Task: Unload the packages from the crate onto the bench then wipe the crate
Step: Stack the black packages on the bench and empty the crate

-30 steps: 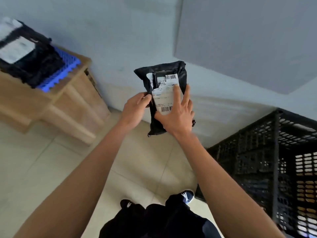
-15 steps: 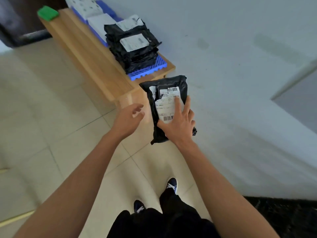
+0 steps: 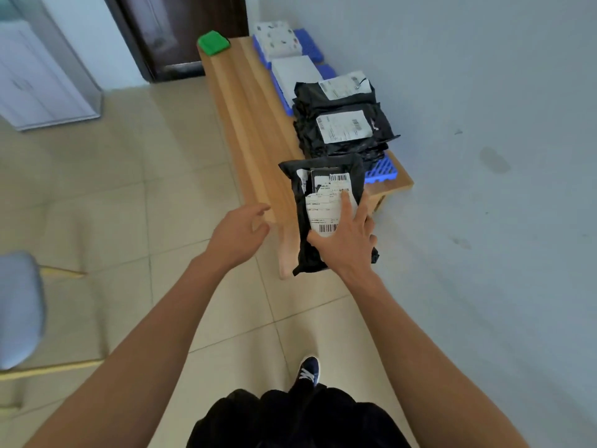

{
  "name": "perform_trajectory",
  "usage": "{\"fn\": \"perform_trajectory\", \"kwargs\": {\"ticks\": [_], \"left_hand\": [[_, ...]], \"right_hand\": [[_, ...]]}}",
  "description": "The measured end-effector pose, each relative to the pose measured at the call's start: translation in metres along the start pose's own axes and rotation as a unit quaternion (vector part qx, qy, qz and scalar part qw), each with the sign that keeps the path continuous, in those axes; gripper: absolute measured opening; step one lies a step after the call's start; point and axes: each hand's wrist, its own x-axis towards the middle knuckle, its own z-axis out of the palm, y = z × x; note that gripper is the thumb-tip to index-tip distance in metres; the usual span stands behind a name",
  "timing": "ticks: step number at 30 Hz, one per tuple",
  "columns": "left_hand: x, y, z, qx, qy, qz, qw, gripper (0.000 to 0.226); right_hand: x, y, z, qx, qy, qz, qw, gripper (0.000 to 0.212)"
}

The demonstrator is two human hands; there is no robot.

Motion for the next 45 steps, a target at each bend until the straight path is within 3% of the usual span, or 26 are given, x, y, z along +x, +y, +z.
{"fn": "perform_trajectory", "kwargs": {"ticks": [9, 18, 29, 35, 45], "left_hand": [[0.067, -0.021, -0.021, -0.010, 0.031, -0.040, 0.999, 0.042], [0.173, -0.070, -0.061, -0.022, 0.004, -0.019, 1.000, 0.042], [0.340, -0.087, -0.110, -0.008, -0.083, 0.090, 0.992, 0.043], [0.397, -0.050, -0.076, -0.021, -0.163, 0.165, 0.972, 0.042], [0.472, 0.007, -0.043, 0.076, -0.207, 0.280, 0.934, 0.042]], "right_hand": [[0.086, -0.037, 0.011, -0.001, -0.019, -0.026, 0.999, 0.110], [0.170, -0.101, 0.048, 0.012, 0.002, 0.000, 1.000, 0.107], [0.259, -0.167, 0.051, 0.020, 0.088, 0.129, 0.988, 0.108], [0.290, -0.149, 0.041, 0.023, 0.127, 0.212, 0.969, 0.109], [0.332, -0.108, 0.028, 0.066, 0.131, 0.327, 0.934, 0.107]]}}
